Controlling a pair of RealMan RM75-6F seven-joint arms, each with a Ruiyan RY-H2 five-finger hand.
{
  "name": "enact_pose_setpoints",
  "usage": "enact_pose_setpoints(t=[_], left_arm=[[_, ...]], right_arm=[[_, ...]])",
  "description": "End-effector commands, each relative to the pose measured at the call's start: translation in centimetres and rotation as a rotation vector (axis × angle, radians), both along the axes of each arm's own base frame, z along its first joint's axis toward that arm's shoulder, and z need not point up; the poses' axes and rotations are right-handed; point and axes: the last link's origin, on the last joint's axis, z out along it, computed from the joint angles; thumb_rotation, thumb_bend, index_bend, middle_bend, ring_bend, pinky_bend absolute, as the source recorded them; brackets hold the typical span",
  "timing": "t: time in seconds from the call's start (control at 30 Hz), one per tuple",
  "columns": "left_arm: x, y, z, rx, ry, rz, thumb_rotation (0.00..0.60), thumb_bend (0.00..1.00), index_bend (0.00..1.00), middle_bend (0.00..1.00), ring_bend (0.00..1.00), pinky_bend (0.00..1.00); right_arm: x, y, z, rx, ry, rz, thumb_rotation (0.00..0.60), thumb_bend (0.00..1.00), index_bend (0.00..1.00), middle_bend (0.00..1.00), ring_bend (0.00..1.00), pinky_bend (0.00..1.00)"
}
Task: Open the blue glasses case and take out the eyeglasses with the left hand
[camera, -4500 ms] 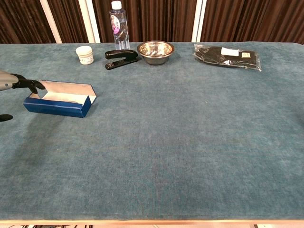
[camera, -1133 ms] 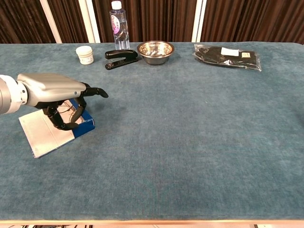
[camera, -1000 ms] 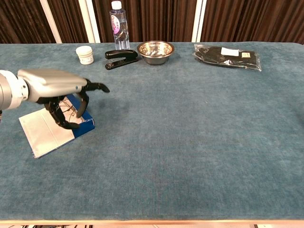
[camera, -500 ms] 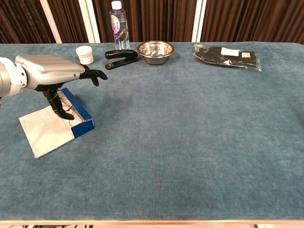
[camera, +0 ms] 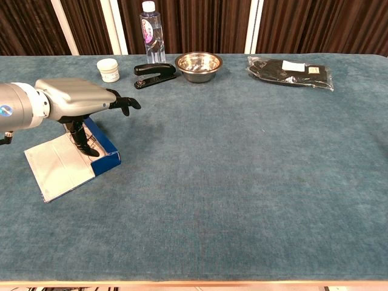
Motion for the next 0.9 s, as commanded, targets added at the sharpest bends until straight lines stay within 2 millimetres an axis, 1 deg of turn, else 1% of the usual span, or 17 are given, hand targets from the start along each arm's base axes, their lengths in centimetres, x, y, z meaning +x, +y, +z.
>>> enact_pose_setpoints(t=[0.03,0.23,0.3,0.47,0.9], left_arm=[[0.1,0.2,-0.3,0.005,-0.003,0.0,0.6,0.18,0.0,0.14,0.04,0.13],[0.7,0.4,-1.0,0.032,-0.031,-0.006,0.6,0.3,0.0,0.14,0.04,0.13],[0.8,0.6,-1.1,0.043,-0.039,-0.006,0.6,0.31,0.0,0.14,0.04,0.13],[1.0,1.1,-1.2,0.068,-0.054,0.001,0.6,0.31,0.0,0.14,0.04,0.13],[0.5,2.9,-1.4,0.127,-0.051,0.046,0.6,0.31,0.02,0.15,0.04,0.13]], right_arm=[[0.0,0.0,0.0,0.001,-0.002,-0.002,0.6,0.13,0.0,0.0,0.0,0.24],[0.0,0.0,0.0,0.002,-0.005,-0.003,0.6,0.14,0.0,0.0,0.0,0.24],[0.0,-0.1,0.0,0.003,-0.005,-0.003,0.6,0.14,0.0,0.0,0.0,0.24],[0.0,-0.1,0.0,0.005,-0.007,-0.004,0.6,0.13,0.0,0.0,0.0,0.24],[-0.1,0.0,0.0,0.008,-0.009,-0.008,0.6,0.14,0.0,0.0,0.0,0.24]])
